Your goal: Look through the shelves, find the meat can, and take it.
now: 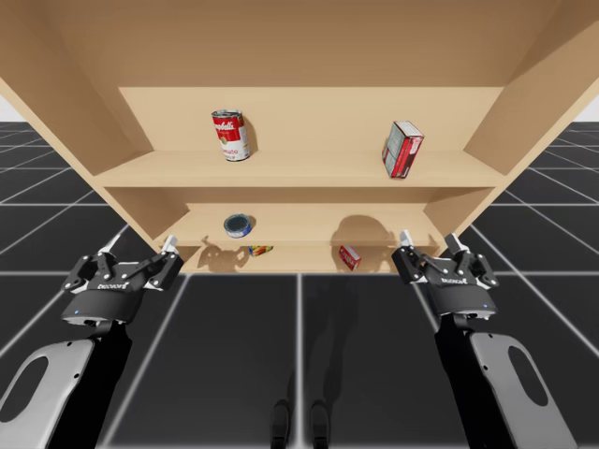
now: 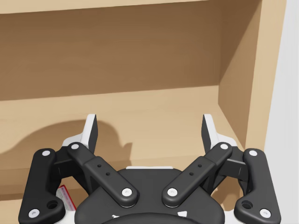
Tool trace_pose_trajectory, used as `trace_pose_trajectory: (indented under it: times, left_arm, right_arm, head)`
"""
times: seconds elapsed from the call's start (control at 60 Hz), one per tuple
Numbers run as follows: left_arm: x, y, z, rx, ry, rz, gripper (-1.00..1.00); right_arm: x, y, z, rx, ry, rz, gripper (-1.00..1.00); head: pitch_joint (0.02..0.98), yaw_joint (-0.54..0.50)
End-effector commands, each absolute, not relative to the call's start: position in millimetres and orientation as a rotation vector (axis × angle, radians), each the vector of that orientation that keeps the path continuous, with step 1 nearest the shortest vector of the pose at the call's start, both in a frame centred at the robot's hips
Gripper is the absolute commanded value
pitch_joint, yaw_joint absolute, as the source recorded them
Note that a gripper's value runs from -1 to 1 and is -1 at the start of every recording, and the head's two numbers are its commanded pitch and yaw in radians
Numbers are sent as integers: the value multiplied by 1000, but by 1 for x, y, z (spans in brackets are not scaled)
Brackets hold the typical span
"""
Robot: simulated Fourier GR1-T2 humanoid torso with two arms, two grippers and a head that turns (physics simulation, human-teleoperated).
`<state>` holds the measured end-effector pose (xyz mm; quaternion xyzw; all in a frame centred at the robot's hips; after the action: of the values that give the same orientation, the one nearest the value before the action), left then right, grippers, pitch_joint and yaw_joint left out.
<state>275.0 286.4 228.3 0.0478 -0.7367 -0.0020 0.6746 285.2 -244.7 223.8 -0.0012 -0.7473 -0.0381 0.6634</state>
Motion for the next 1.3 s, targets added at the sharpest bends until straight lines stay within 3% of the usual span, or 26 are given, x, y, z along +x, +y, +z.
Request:
trace_pose_trajectory:
  times: [0.017, 0.183, 0.55, 0.917, 1.083, 1.3]
  left_arm:
    - [275, 287, 228, 109, -1658, -4, -1000]
    - [275, 287, 228, 110, -1657, -3, -1000]
    - [276, 286, 227, 121, -1656, -12, -1000]
    - [277, 286, 226, 121, -1651, -23, -1000]
    - [278, 285, 226, 115, -1649, -26, -1000]
    - [273, 274, 229, 57, -1654, -40, -1000]
  right_arm:
    - [283, -244, 224, -10, -1694, -91, -1000]
    - [287, -243, 222, -13, -1672, -77, -1000]
    - [286, -244, 223, -19, -1671, -80, -1000]
    - [288, -242, 220, -24, -1653, -58, -1000]
    - [288, -239, 218, -31, -1649, -47, -1000]
    - [289, -238, 217, -43, -1643, -44, -1000]
  head:
    - [56, -27]
    - [89, -31]
    - [358, -18]
    - [622, 134]
    - [685, 173]
    - [700, 180]
